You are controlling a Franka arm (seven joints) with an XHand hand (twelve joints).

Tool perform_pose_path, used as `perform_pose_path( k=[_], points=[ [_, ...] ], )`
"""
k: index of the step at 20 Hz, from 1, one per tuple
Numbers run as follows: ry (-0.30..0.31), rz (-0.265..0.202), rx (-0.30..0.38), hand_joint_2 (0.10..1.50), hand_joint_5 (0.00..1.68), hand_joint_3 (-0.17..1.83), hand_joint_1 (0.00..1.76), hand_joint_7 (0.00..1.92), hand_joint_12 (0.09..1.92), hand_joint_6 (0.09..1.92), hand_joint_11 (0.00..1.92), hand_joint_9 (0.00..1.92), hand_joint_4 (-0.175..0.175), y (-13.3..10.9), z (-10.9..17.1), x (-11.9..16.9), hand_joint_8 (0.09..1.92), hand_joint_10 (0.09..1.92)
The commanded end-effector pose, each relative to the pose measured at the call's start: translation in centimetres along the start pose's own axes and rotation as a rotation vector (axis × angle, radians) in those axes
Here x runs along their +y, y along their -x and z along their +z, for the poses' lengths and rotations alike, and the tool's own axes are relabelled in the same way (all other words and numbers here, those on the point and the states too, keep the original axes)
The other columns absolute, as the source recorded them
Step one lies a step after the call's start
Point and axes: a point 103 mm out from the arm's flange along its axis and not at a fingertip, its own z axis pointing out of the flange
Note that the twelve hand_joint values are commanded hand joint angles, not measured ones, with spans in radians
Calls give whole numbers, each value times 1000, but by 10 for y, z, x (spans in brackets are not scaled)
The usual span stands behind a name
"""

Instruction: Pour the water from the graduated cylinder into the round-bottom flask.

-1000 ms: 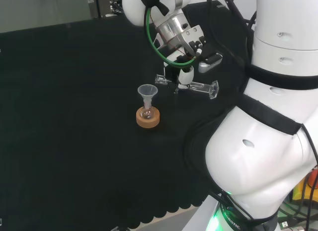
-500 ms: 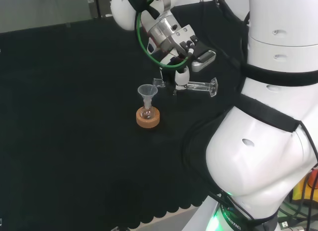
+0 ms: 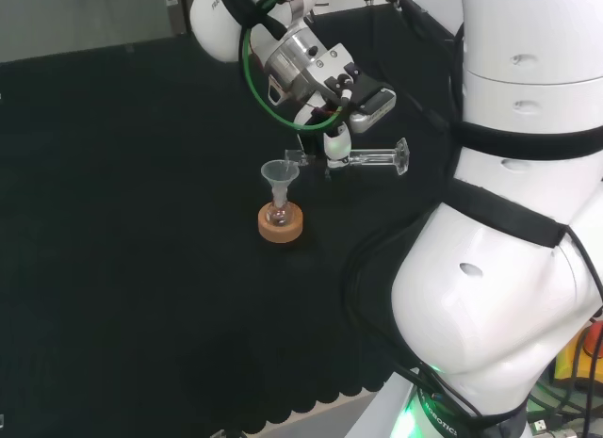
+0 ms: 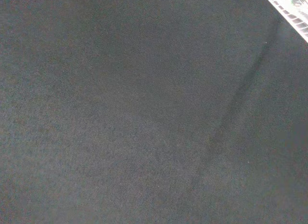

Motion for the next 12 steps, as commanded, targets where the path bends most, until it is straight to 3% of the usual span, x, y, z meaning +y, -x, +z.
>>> perform_pose_path(
  k=[1,12],
  points=[
    [-47,34,-22,1155,1026,-1,1353,895,788,842,1126,1319,-84,-2,-4,0,1181,210],
    [-86,91,-74,1155,1027,-1,1353,896,786,838,1128,1321,-85,-3,-12,-5,1180,209]
  ],
)
